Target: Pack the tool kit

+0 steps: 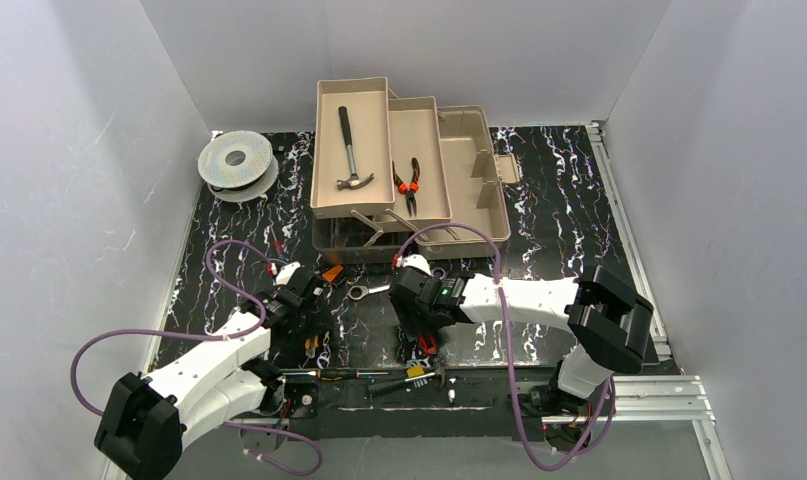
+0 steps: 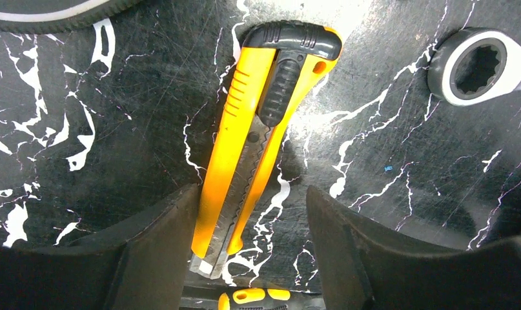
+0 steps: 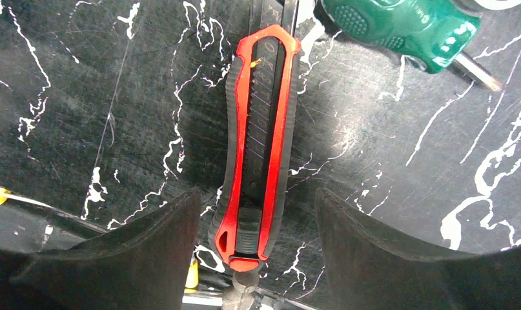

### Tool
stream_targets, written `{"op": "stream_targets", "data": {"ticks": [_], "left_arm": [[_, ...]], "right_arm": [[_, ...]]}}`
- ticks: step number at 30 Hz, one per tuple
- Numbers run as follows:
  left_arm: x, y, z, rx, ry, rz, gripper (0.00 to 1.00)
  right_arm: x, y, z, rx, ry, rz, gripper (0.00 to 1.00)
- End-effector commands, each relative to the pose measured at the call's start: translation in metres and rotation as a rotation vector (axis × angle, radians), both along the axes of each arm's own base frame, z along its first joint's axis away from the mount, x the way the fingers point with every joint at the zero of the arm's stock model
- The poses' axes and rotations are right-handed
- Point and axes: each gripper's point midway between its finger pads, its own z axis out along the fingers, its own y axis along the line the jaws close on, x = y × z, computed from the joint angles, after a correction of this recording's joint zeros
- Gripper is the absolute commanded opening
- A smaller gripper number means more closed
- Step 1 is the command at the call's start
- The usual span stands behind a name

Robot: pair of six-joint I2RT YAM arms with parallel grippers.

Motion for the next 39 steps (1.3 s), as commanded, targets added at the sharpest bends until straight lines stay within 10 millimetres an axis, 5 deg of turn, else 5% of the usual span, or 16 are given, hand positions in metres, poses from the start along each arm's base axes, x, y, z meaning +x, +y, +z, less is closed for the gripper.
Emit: {"op": "stream_targets", "data": {"ticks": [1, 5, 13, 22, 29, 36, 39], "left_arm": [[-0.008, -0.002, -0.010, -0.015, 0.033, 0.006, 0.58], [-0.008, -0.005, -0.013, -0.032, 0.037, 0.000, 0.49], [-0.002, -0.019, 0.009, -0.107, -0.032, -0.085, 0.10], [-0.010, -0.039, 0.063, -0.224, -0.042, -0.189, 0.06], [-0.017, -0.081, 0.115, -0.485, -0.157, -0.370, 0.00], [-0.013, -0.113, 0.158, -0.694, -0.350, -0.504, 0.00], [-0.008, -0.122, 0.171, -0.748, -0.413, -0.522, 0.00]], "right_arm": [[0.000, 0.014, 0.003, 0.042, 0.012, -0.008, 0.71], [-0.003, 0.012, -0.009, 0.018, 0.039, -0.015, 0.70], [-0.005, 0.011, -0.016, -0.001, 0.054, -0.027, 0.69], [0.006, 0.009, 0.000, 0.026, -0.014, -0.049, 0.70], [0.023, 0.012, 0.069, 0.171, -0.125, -0.082, 0.72], [0.028, 0.029, 0.182, 0.779, -0.120, -0.077, 0.75], [0.029, 0.034, 0.211, 0.899, -0.147, -0.063, 0.79]]}}
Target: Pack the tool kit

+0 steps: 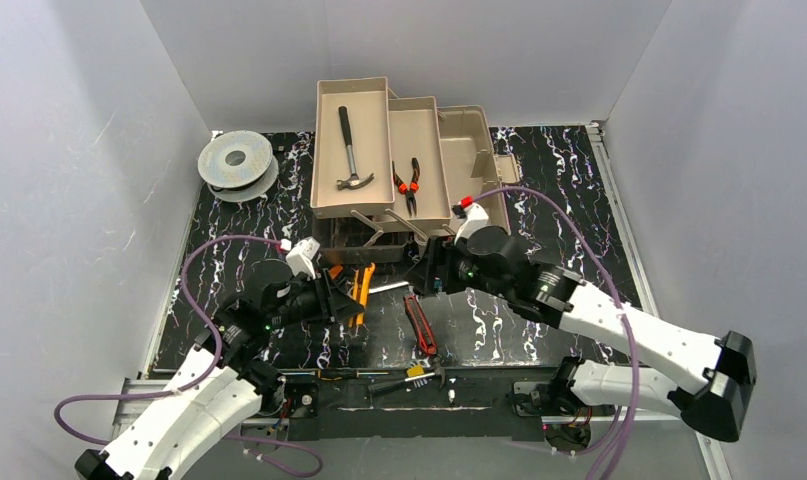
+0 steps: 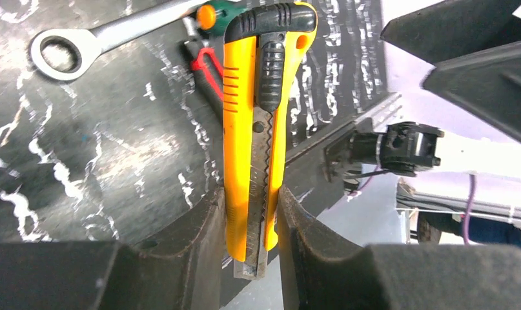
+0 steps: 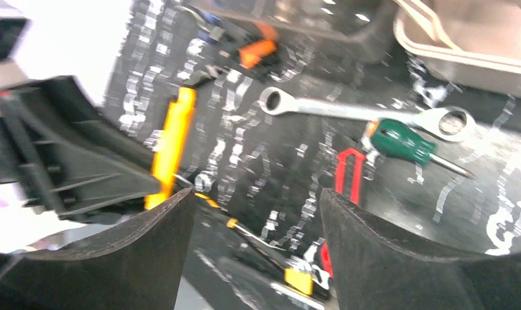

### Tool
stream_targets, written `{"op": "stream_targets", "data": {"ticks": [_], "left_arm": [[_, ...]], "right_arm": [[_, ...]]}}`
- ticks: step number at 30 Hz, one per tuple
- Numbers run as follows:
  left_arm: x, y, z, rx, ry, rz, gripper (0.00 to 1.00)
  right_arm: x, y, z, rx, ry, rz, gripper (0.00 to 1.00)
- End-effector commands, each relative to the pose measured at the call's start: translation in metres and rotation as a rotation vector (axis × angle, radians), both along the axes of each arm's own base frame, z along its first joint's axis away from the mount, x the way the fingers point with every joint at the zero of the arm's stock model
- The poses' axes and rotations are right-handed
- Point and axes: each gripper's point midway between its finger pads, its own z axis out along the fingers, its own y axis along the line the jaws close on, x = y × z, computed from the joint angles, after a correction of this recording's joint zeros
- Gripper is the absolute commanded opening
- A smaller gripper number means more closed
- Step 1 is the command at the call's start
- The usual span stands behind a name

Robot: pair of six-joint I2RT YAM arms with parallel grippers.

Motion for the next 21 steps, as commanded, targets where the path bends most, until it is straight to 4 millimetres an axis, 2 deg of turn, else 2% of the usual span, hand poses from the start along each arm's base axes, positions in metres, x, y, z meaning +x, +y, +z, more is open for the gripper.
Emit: {"op": "stream_targets", "data": {"ticks": [1, 5, 9, 15, 17, 19, 21], "left_arm": [[0.005, -0.025, 0.035, -0.154, -0.122, -0.084, 0.00], [0.016, -0.036, 0.045, -0.181, -0.169, -0.098, 0.00], [0.018, -0.049, 0.056, -0.224, -0.205, -0.138, 0.00], [0.014, -0.060, 0.053, -0.239, -0.193, -0.186, 0.00], [0.012, -0.062, 0.055, -0.248, -0.205, -0.197, 0.00], [0.011, -0.061, 0.056, -0.250, -0.214, -0.204, 0.01], [0.008, -0.061, 0.054, -0.251, -0.212, -0.212, 0.14]], "right_arm": [[-0.006, 0.029, 0.053, 0.244, -0.037, 0.089, 0.80], [-0.005, 0.047, 0.072, 0.272, -0.032, 0.134, 0.80], [0.003, 0.060, 0.069, 0.260, 0.009, 0.119, 0.75], [0.009, 0.074, 0.062, 0.273, 0.040, 0.110, 0.60], [0.009, 0.076, 0.057, 0.262, 0.055, 0.108, 0.51], [0.011, 0.073, 0.055, 0.259, 0.051, 0.090, 0.35], [0.016, 0.067, 0.058, 0.257, 0.024, 0.059, 0.23]]}}
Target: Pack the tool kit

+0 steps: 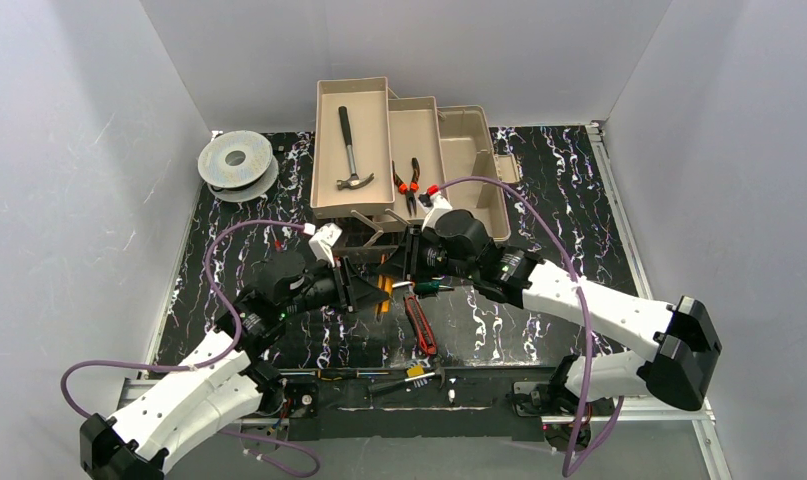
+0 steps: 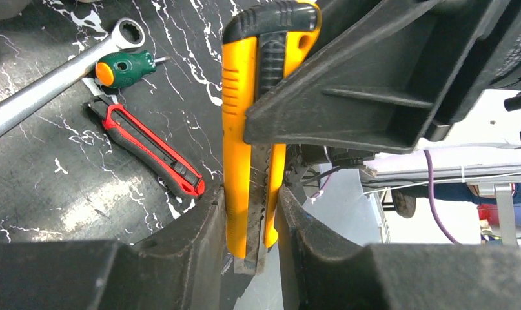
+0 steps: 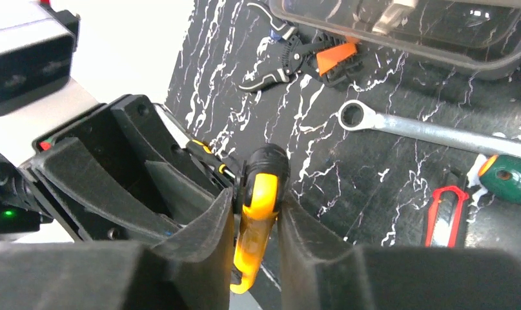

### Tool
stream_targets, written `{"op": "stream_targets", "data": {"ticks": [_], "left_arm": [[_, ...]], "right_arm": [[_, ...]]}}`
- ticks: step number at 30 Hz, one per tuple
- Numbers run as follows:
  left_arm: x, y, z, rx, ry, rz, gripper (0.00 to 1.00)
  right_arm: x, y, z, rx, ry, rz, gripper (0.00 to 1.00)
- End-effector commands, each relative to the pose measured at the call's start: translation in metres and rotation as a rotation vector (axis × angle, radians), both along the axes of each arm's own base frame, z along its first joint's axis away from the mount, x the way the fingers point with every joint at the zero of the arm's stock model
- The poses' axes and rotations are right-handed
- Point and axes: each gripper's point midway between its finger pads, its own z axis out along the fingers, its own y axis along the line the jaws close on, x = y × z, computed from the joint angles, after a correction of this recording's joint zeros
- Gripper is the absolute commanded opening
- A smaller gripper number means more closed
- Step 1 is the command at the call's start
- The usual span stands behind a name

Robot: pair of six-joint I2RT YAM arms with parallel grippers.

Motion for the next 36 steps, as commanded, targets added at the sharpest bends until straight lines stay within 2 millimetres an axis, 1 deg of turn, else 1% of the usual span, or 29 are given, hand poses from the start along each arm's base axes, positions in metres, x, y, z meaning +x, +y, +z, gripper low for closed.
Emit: {"op": "stream_targets", "data": {"ticks": [1, 2, 3, 4, 5, 6, 8, 9, 10, 12, 15, 16, 18, 19, 21, 23, 25, 30, 33, 36], "left_arm": [[-0.007, -0.005, 0.013, -0.057, -0.056, -0.052, 0.20], [-0.006, -0.006, 0.016, -0.071, -0.069, -0.053, 0.26], [-0.006, -0.006, 0.016, -0.073, -0.070, -0.050, 0.37], [-0.006, -0.006, 0.017, -0.075, -0.071, -0.047, 0.46], [-0.006, -0.006, 0.016, -0.075, -0.074, -0.046, 0.51], [-0.005, -0.005, 0.017, -0.074, -0.076, -0.043, 0.60], [-0.003, -0.002, 0.015, -0.059, -0.069, -0.018, 0.88], [-0.003, 0.000, 0.010, -0.043, -0.056, -0.007, 0.96], [-0.002, 0.002, 0.005, -0.026, -0.044, 0.002, 0.98], [0.001, 0.006, -0.008, 0.022, -0.012, 0.031, 0.98], [0.006, 0.014, -0.035, 0.123, 0.069, 0.083, 0.98], [0.006, 0.016, -0.044, 0.159, 0.095, 0.091, 0.98], [0.005, 0.020, -0.057, 0.209, 0.128, 0.093, 0.98], [0.005, 0.021, -0.061, 0.225, 0.136, 0.092, 0.98], [0.006, 0.024, -0.065, 0.248, 0.137, 0.104, 0.98], [0.007, 0.031, -0.068, 0.276, 0.133, 0.130, 0.98], [0.006, 0.038, -0.071, 0.305, 0.136, 0.153, 0.98], [-0.001, 0.049, -0.083, 0.337, 0.160, 0.175, 0.98], [-0.005, 0.054, -0.087, 0.344, 0.161, 0.187, 0.98], [-0.004, 0.060, -0.087, 0.350, 0.143, 0.205, 0.98]], "right_arm": [[0.013, -0.002, 0.037, 0.081, -0.084, -0.061, 0.17], [0.017, -0.006, 0.040, 0.079, -0.099, -0.082, 0.11], [0.020, -0.010, 0.041, 0.074, -0.107, -0.104, 0.05], [0.024, -0.015, 0.042, 0.071, -0.115, -0.122, 0.02], [0.027, -0.019, 0.042, 0.066, -0.120, -0.141, 0.01], [0.032, -0.025, 0.044, 0.062, -0.125, -0.161, 0.01], [0.041, -0.038, 0.045, 0.037, -0.146, -0.201, 0.01], [0.047, -0.048, 0.046, 0.011, -0.163, -0.225, 0.01], [0.054, -0.059, 0.051, -0.027, -0.205, -0.247, 0.01], [0.070, -0.091, 0.056, -0.138, -0.278, -0.302, 0.01], [0.096, -0.149, 0.072, -0.291, -0.372, -0.381, 0.01], [0.106, -0.169, 0.078, -0.333, -0.383, -0.411, 0.01], [0.122, -0.203, 0.085, -0.410, -0.385, -0.453, 0.01], [0.132, -0.217, 0.085, -0.450, -0.372, -0.478, 0.01], [0.149, -0.232, 0.079, -0.509, -0.324, -0.494, 0.01], [0.163, -0.238, 0.073, -0.535, -0.279, -0.504, 0.01], [0.179, -0.235, 0.068, -0.524, -0.252, -0.493, 0.01], [0.217, -0.207, 0.057, -0.457, -0.210, -0.415, 0.01], [0.236, -0.185, 0.055, -0.411, -0.191, -0.352, 0.01], [0.251, -0.176, 0.037, -0.417, -0.146, -0.323, 0.01]]}}
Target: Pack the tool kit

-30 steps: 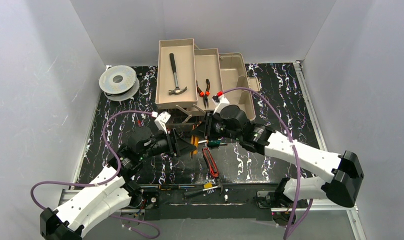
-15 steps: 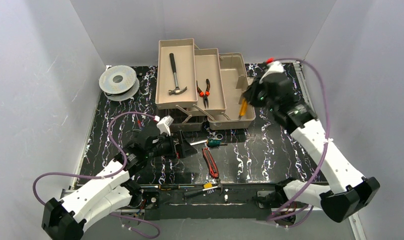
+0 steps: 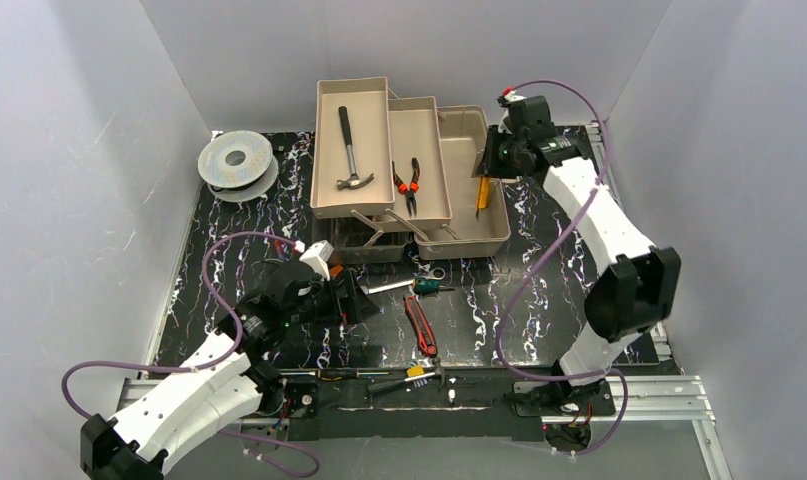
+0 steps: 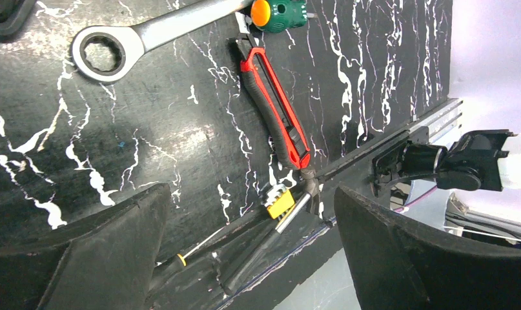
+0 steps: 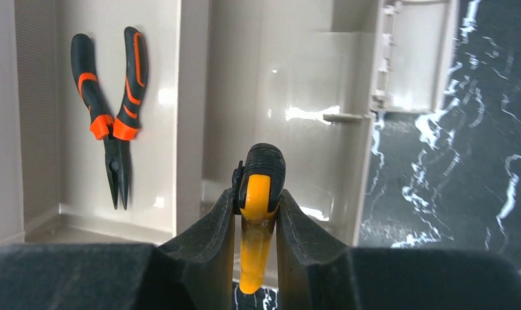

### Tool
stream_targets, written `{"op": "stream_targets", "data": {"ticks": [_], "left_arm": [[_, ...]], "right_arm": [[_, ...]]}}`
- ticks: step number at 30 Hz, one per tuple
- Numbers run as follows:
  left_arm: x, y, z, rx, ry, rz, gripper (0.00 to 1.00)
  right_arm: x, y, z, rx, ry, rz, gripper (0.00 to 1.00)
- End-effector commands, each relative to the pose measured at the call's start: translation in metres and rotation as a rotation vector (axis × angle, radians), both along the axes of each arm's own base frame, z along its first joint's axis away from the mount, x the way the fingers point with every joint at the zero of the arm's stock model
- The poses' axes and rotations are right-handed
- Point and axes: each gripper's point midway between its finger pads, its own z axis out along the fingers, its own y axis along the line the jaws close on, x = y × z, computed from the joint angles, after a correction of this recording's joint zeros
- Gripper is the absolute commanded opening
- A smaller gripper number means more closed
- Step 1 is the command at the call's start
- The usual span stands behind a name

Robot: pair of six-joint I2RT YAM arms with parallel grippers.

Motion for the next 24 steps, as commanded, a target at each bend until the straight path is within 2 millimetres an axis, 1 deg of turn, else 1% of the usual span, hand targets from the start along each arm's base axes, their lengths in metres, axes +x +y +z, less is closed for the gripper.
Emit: {"op": "stream_targets", "data": {"ticks": [1, 2, 4, 6, 7, 10, 13, 15, 17, 18, 20, 21, 24], "left_arm": [[-0.004, 0.015, -0.010, 0.057, -0.009, 0.026, 0.98], [-0.004, 0.016, -0.009, 0.062, -0.015, 0.028, 0.98], [-0.002, 0.018, -0.009, 0.068, -0.028, 0.035, 0.98], [0.000, 0.020, -0.010, 0.078, -0.034, 0.047, 0.98], [0.001, 0.022, -0.011, 0.086, -0.035, 0.054, 0.98], [0.003, 0.028, -0.012, 0.114, -0.037, 0.085, 0.98], [0.004, 0.034, -0.012, 0.134, -0.045, 0.106, 0.98], [0.008, 0.042, -0.013, 0.163, -0.059, 0.143, 0.98], [0.010, 0.049, -0.015, 0.190, -0.061, 0.175, 0.98], [0.010, 0.054, -0.017, 0.206, -0.058, 0.197, 0.98], [0.011, 0.062, -0.018, 0.237, -0.059, 0.232, 0.98], [0.012, 0.066, -0.017, 0.251, -0.061, 0.247, 0.98], [0.014, 0.077, -0.014, 0.291, -0.065, 0.293, 0.98]], "right_arm": [[0.019, 0.023, 0.021, 0.069, -0.040, 0.081, 0.02], [0.022, 0.025, 0.015, 0.067, -0.024, 0.081, 0.07], [0.026, 0.025, 0.006, 0.062, -0.005, 0.070, 0.27], [0.029, 0.025, 0.004, 0.061, -0.006, 0.058, 0.46], [0.029, 0.024, 0.005, 0.061, -0.009, 0.048, 0.52], [0.026, 0.021, 0.014, 0.066, -0.030, 0.035, 0.60], [0.015, 0.016, 0.023, 0.070, -0.049, 0.027, 0.65], [-0.001, 0.014, 0.029, 0.060, -0.064, 0.019, 0.67], [-0.021, 0.014, 0.032, 0.027, -0.083, 0.015, 0.70], [-0.034, 0.016, 0.031, 0.002, -0.092, 0.021, 0.71], [-0.063, 0.026, 0.023, -0.036, -0.097, 0.047, 0.72], [-0.079, 0.030, 0.014, -0.049, -0.084, 0.066, 0.72], [-0.121, 0.048, -0.006, -0.058, -0.061, 0.104, 0.72]]}}
